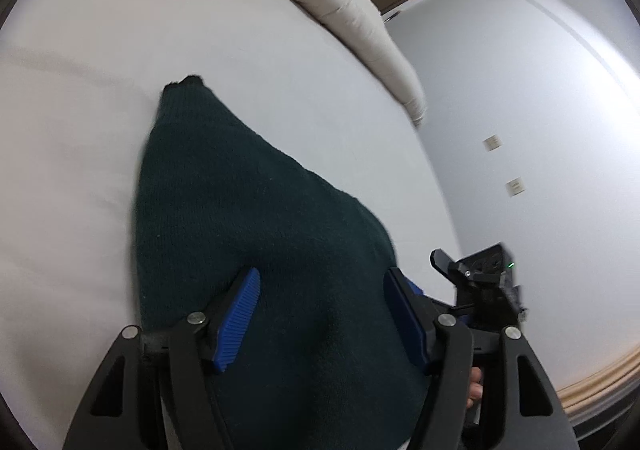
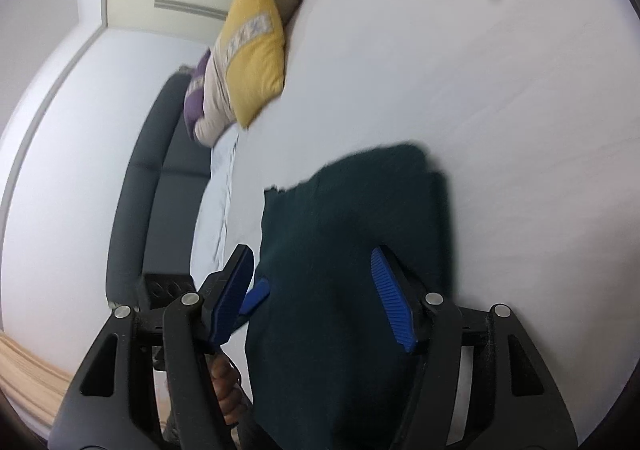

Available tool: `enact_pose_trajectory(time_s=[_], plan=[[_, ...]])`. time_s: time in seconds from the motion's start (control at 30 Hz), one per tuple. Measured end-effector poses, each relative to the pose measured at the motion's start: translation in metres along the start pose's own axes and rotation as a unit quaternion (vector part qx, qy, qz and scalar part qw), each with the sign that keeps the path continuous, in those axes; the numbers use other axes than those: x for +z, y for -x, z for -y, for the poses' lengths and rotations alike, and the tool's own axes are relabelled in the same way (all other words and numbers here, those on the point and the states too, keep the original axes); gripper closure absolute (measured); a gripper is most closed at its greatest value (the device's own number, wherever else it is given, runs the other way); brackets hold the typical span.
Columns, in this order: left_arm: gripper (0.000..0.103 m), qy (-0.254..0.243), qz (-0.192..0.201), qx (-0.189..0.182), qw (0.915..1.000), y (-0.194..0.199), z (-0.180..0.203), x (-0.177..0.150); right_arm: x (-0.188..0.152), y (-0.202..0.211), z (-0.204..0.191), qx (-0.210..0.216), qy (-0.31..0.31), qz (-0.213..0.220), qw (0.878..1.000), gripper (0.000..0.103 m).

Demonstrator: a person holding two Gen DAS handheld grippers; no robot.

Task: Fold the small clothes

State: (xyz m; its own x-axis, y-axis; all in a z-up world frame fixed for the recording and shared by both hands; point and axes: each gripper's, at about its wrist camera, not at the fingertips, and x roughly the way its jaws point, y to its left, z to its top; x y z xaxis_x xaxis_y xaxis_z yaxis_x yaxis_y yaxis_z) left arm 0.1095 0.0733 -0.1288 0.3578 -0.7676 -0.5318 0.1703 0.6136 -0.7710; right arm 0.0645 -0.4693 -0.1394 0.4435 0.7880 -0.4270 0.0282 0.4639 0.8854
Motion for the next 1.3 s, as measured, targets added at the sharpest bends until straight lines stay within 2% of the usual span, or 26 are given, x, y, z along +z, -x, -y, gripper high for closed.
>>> enact_pose_trajectory(time_s=[0.1, 0.13, 0.2, 0.27, 0.37, 0.43, 0.53, 0.57, 0.6, 0.7, 0.73, 0.87, 0.9, 0.93, 0.97, 1.03, 1.07, 1.1, 1.13, 1.17, 1.2, 1.23, 1.27, 1.3], plan=[[0.041, 0.037, 0.013, -0.021, 0.999, 0.019, -0.011, -0.004, -0.004, 0.028, 0.002, -0.055, 0.012, 0.027, 0.998, 0.04], [0.041, 0.037, 0.017, -0.019, 0.999, 0.025, -0.011, -0.006, -0.004, 0.033, 0.001, -0.057, 0.013, 0.027, 0.998, 0.04], [0.037, 0.03, 0.024, -0.026, 0.9989, 0.04, -0.004, -0.014, -0.014, 0.049, -0.005, -0.033, 0.02, 0.027, 0.999, 0.04], [0.033, 0.017, 0.025, -0.058, 0.9978, 0.051, 0.009, -0.028, -0.031, 0.065, -0.02, 0.01, 0.041, 0.022, 0.999, 0.04], [0.029, -0.002, 0.013, -0.078, 0.9969, 0.056, 0.024, -0.055, -0.059, 0.069, -0.04, 0.058, 0.067, -0.019, 0.996, 0.04], [0.028, 0.008, 0.0, -0.093, 0.9956, 0.052, 0.019, -0.07, -0.077, 0.057, -0.05, 0.059, 0.089, -0.055, 0.993, 0.04], [0.028, 0.017, -0.017, -0.04, 0.9989, 0.038, 0.005, -0.089, -0.092, 0.037, -0.043, 0.005, 0.096, -0.086, 0.992, 0.04], [0.03, 0.021, -0.019, -0.039, 0.9988, 0.035, 0.0, -0.095, -0.093, 0.033, -0.032, -0.016, 0.082, -0.088, 0.993, 0.041], [0.033, 0.023, -0.014, -0.044, 0.9987, 0.035, -0.005, -0.099, -0.093, 0.034, -0.022, -0.02, 0.075, -0.085, 0.993, 0.043], [0.033, 0.033, -0.004, -0.057, 0.9978, 0.04, -0.013, -0.106, -0.1, 0.048, 0.003, 0.004, 0.059, -0.067, 0.996, 0.057], [0.034, 0.033, -0.003, -0.059, 0.9977, 0.04, -0.014, -0.107, -0.101, 0.055, 0.01, 0.008, 0.05, -0.059, 0.997, 0.058], [0.035, 0.043, 0.01, -0.058, 0.9974, 0.046, -0.019, -0.101, -0.099, 0.071, 0.016, 0.003, 0.046, -0.037, 0.998, 0.055], [0.035, 0.037, 0.015, -0.047, 0.9981, 0.048, -0.014, -0.097, -0.1, 0.079, 0.014, -0.01, 0.051, -0.028, 0.998, 0.046], [0.034, 0.028, 0.019, -0.033, 0.9989, 0.051, -0.008, -0.096, -0.103, 0.091, 0.012, -0.05, 0.063, -0.013, 0.997, 0.044], [0.031, 0.019, 0.025, -0.02, 0.9993, 0.055, -0.003, -0.097, -0.103, 0.093, 0.006, -0.066, 0.075, -0.005, 0.995, 0.044], [0.027, -0.007, 0.046, 0.019, 0.9987, 0.07, 0.007, -0.098, -0.105, 0.105, -0.004, -0.072, 0.088, 0.008, 0.993, 0.044], [0.024, -0.026, 0.061, 0.04, 0.997, 0.078, 0.014, -0.099, -0.107, 0.112, -0.009, -0.077, 0.097, 0.017, 0.992, 0.044], [0.018, -0.054, 0.086, 0.073, 0.9922, 0.087, 0.027, -0.102, -0.106, 0.126, -0.014, -0.09, 0.112, 0.031, 0.989, 0.044], [0.014, -0.07, 0.1, 0.089, 0.9885, 0.092, 0.035, -0.105, -0.108, 0.136, -0.023, -0.103, 0.13, 0.045, 0.985, 0.044], [0.005, -0.091, 0.118, 0.109, 0.9827, 0.098, 0.047, -0.107, -0.111, 0.144, -0.035, -0.119, 0.152, 0.065, 0.979, 0.044], [0.0, -0.115, 0.139, 0.133, 0.9745, 0.105, 0.06, -0.111, -0.111, 0.152, -0.044, -0.129, 0.165, 0.077, 0.975, 0.044], [0.0, -0.14, 0.159, 0.158, 0.9645, 0.11, 0.073, -0.114, -0.114, 0.158, -0.057, -0.146, 0.185, 0.095, 0.967, 0.043], [0.0, -0.17, 0.18, 0.193, 0.9495, 0.114, 0.09, -0.118, -0.117, 0.163, -0.073, -0.168, 0.213, 0.118, 0.955, 0.041], [0.0, -0.19, 0.194, 0.217, 0.9376, 0.118, 0.1, -0.121, -0.119, 0.168, -0.088, -0.183, 0.235, 0.139, 0.944, 0.034]])
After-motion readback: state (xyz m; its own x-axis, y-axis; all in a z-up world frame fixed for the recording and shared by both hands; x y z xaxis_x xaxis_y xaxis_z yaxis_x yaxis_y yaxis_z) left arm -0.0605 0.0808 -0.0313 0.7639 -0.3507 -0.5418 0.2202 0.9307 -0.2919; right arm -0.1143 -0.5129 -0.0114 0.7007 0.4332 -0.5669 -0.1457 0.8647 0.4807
